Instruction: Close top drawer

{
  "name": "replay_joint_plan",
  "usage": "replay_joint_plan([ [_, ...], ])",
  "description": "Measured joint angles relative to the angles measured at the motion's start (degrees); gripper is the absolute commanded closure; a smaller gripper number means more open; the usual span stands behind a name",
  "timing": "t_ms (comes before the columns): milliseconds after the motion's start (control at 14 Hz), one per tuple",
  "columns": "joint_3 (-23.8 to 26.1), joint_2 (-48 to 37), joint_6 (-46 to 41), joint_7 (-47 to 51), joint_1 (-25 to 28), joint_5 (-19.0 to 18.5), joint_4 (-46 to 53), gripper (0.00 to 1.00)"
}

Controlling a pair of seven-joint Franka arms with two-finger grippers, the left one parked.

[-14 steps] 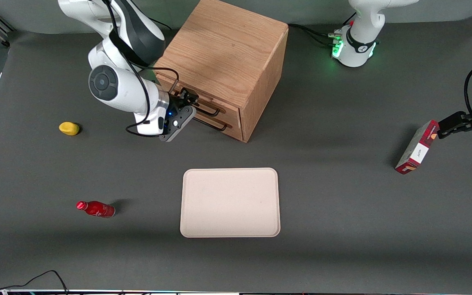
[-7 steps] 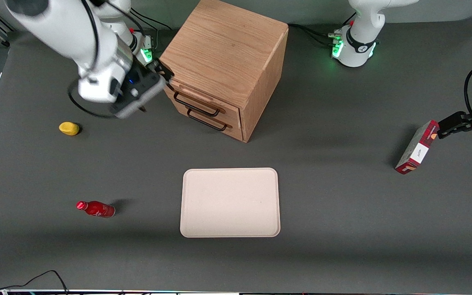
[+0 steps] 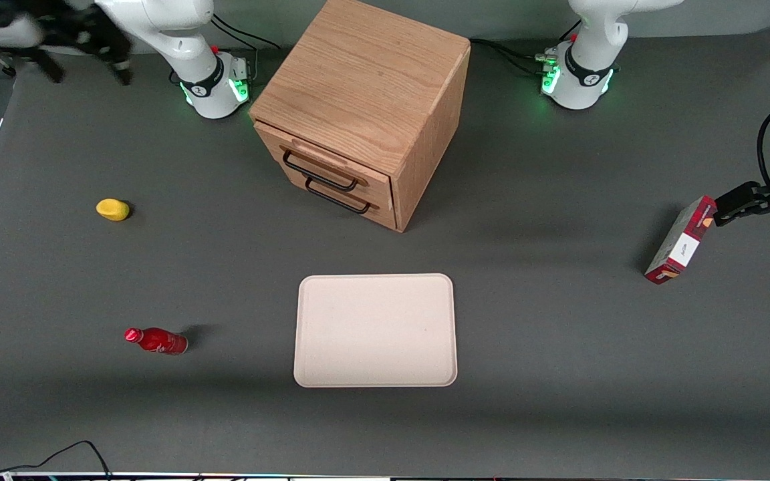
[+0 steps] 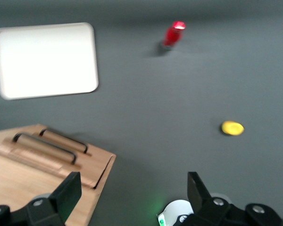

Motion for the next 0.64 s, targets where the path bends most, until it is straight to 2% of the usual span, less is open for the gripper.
replay_joint_plan([
  [143,-4.8,0.38,1.65,-0.96,-0.23,0.07,-3.63,0.0],
  [286,-7.98,0.17,7.75,-2.58,-0.24,0.42,-10.15,0.0],
  [429,-9.51,-0.69,13.49,-3.0,-0.24,0.5,-16.95,0.0],
  [643,-9.52,-2.22,15.22,-3.06,-0.17,0.55,-20.28,0.0],
])
